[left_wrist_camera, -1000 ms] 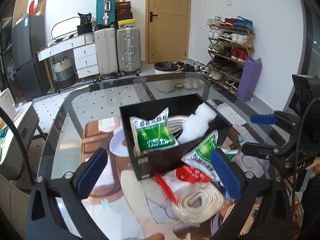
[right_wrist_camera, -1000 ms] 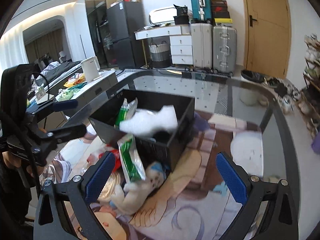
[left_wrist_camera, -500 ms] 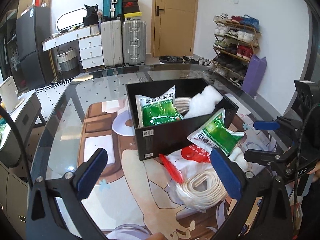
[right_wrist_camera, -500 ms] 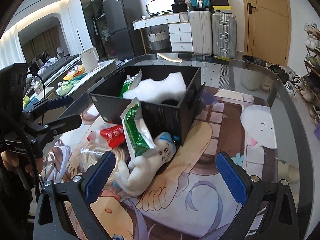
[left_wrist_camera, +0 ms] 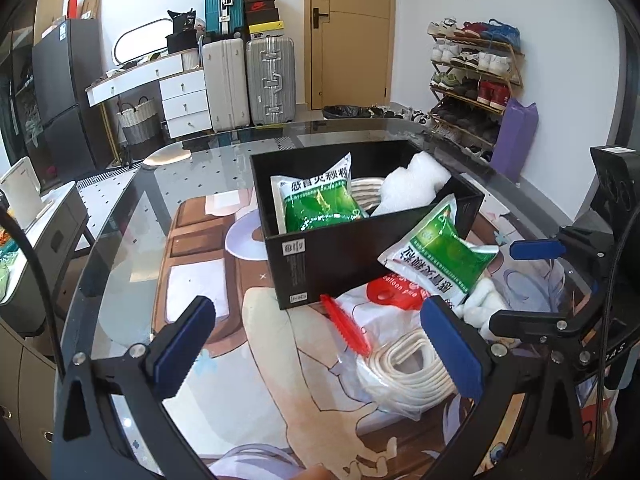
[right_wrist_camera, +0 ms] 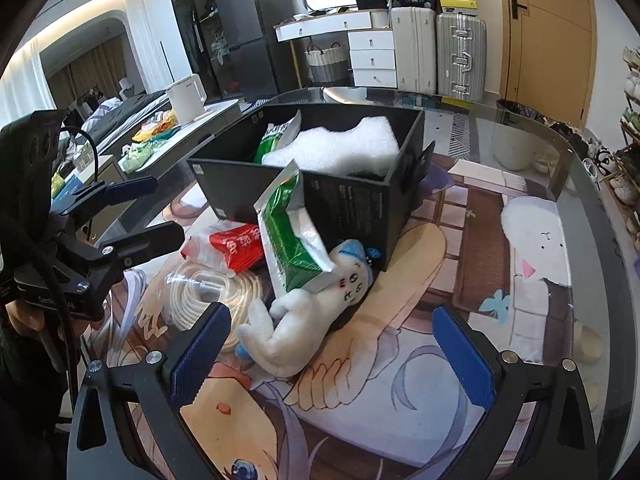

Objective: Organize soft objects
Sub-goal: 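Withdraw both open grippers from the black box, then move the right gripper to the white plush toy and grasp it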

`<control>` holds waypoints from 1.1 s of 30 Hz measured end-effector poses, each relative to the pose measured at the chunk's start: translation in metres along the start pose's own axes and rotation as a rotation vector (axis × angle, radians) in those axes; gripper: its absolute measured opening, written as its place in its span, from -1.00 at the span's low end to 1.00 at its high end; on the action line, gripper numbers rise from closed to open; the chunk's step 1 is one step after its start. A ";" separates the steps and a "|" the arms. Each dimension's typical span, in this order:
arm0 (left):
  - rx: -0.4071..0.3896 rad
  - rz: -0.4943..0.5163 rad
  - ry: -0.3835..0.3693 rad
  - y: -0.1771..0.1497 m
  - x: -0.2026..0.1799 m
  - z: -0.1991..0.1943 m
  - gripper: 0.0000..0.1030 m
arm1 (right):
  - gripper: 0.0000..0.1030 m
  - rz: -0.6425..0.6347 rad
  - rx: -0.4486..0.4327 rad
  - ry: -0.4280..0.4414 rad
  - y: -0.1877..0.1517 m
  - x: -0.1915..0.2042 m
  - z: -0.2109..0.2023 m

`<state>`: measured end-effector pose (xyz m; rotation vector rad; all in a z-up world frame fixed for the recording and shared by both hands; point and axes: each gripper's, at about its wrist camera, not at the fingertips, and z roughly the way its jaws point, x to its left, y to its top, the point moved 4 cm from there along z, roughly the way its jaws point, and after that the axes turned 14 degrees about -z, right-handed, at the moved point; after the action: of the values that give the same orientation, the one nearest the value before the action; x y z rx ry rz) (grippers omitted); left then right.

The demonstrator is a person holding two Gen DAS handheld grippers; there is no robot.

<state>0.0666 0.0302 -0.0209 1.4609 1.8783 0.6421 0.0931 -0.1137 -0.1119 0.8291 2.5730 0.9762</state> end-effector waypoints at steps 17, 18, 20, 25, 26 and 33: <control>0.026 0.016 -0.021 -0.010 -0.002 0.000 1.00 | 0.99 -0.042 0.091 -0.028 -0.011 0.005 0.020; 0.026 0.017 -0.025 -0.010 -0.002 0.000 1.00 | 0.99 -0.040 0.091 -0.026 -0.012 0.004 0.020; 0.028 0.019 -0.028 -0.012 -0.002 0.000 1.00 | 0.99 -0.034 0.093 -0.019 -0.015 0.000 0.020; 0.042 0.031 -0.030 -0.017 -0.004 0.002 1.00 | 0.99 -0.031 0.104 -0.017 -0.019 -0.004 0.020; 0.047 0.033 -0.034 -0.018 -0.005 0.003 1.00 | 0.99 -0.034 0.108 -0.020 -0.020 -0.002 0.019; 0.065 0.044 -0.051 -0.022 -0.008 0.005 1.00 | 0.99 -0.025 0.125 -0.040 -0.025 -0.012 0.015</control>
<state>0.0575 0.0169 -0.0384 1.5494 1.8484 0.5638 0.0985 -0.1281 -0.1393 0.8371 2.6251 0.7904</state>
